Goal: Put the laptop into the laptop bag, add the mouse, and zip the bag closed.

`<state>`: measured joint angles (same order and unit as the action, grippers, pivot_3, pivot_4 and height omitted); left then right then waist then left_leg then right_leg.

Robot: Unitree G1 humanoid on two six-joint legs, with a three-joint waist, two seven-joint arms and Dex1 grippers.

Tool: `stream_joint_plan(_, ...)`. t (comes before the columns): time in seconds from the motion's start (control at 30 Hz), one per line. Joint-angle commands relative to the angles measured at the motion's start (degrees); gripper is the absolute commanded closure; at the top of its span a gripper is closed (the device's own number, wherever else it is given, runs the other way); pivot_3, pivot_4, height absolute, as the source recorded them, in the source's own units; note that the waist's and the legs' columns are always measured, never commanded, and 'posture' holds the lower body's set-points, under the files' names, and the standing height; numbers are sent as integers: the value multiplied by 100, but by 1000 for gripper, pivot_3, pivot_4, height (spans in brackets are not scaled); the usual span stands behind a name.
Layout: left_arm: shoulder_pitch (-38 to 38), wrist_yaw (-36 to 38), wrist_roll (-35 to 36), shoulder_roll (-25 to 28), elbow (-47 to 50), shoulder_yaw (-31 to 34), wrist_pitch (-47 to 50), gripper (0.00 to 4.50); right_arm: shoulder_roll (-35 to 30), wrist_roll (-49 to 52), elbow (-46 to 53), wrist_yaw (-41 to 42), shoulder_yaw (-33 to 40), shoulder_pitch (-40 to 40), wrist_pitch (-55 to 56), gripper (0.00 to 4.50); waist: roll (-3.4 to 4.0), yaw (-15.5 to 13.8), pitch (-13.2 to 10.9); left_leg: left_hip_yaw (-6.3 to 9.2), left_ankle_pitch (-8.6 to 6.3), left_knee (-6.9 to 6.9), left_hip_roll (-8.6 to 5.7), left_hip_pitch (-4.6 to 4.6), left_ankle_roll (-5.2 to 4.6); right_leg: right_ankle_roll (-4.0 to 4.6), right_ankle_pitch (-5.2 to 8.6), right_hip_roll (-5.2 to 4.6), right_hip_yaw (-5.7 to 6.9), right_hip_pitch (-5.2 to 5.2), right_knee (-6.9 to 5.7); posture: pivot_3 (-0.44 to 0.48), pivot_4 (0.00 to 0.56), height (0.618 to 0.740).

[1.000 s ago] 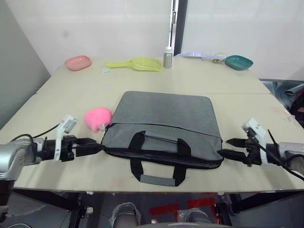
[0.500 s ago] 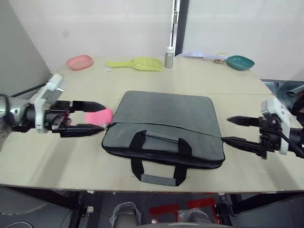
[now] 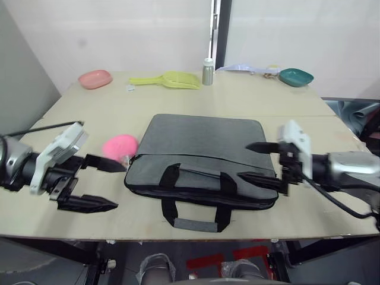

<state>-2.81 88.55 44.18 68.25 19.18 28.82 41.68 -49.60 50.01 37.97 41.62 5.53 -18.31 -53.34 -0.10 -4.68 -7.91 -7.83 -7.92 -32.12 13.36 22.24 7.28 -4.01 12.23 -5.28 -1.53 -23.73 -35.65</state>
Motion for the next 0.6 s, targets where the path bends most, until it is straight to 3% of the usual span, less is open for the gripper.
stream_joint_plan(0.03,-513,-201,-174,-278,-244,809,-14,0,254,-245,-271,64,-663,-492,39,1197,-2,9,1,1,0,0,0,3,0,0,0,1,1,0,0,0,150,740)
stream_joint_plan(0.33,-2317,-302,-620,-1049,-339,2337,-228,0,1157,-1477,-1657,462,-1895,-1457,885,4320,-11,78,4,5,-2,0,3,15,1,1,0,2,6,-10,4,0,150,740)
stream_joint_plan(0.6,-2316,-601,-448,-985,-474,2805,54,0,1870,-2240,-2408,677,-2467,-1801,1372,4471,-16,37,7,9,-2,-13,3,19,1,2,-1,2,6,-10,-8,0,150,740)
